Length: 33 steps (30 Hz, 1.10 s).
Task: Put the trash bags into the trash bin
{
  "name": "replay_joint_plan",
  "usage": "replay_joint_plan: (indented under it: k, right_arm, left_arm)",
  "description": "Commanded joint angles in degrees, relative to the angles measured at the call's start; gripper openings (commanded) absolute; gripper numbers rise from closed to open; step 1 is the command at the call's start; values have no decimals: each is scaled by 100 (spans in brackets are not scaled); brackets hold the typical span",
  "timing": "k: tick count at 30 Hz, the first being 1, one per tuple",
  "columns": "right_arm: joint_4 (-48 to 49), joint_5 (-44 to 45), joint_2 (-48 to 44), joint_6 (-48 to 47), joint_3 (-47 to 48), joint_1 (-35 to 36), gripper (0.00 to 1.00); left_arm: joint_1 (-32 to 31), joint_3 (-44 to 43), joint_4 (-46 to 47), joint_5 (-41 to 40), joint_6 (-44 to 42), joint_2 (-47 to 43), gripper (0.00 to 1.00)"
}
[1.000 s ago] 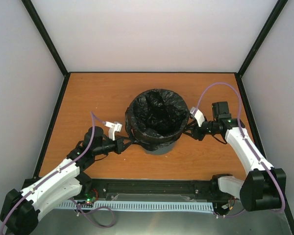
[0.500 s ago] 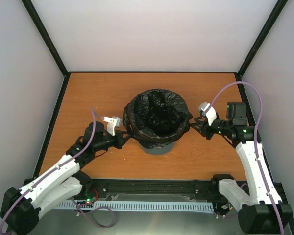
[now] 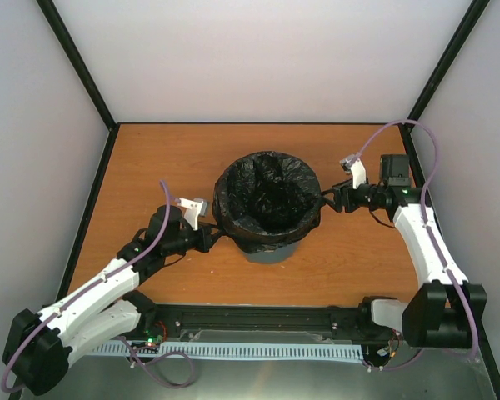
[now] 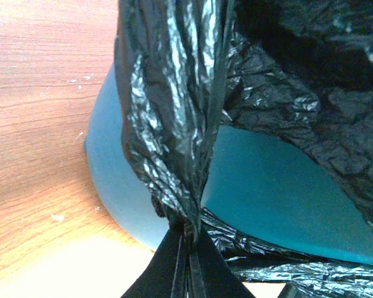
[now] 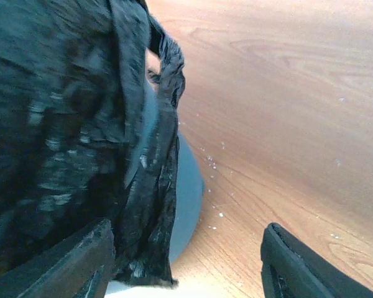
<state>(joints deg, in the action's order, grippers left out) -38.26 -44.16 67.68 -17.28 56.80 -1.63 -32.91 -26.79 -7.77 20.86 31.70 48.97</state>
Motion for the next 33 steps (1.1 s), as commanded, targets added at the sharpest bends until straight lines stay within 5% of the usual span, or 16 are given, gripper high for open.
replay_joint_plan:
  k: [1,7,12,21,27,33]
  right_arm:
    - [36,-422,481,321,88,-31,61]
    - [-644,-1690,1272,-110,368,-32,46]
    - [-1128,-2518,1509,-415,431,-31,51]
    - [-477,-2378,994,266,153,-171,53]
    - [-569,-2344,1152,135,27,-163,3]
    - [-441,-1660,1436,108,-178,-162,3]
  left_arm:
    - [-5,-273,110,12,-188,74,1]
    - [-5,-246,262,28,-153,282,1]
    - [3,-297,294,50,-95,243,1]
    - [-1,-355,210,70,-77,108,1]
    - [2,-332,156,-104,-94,107,1]
    - [0,-199,281,-137,-35,269,1]
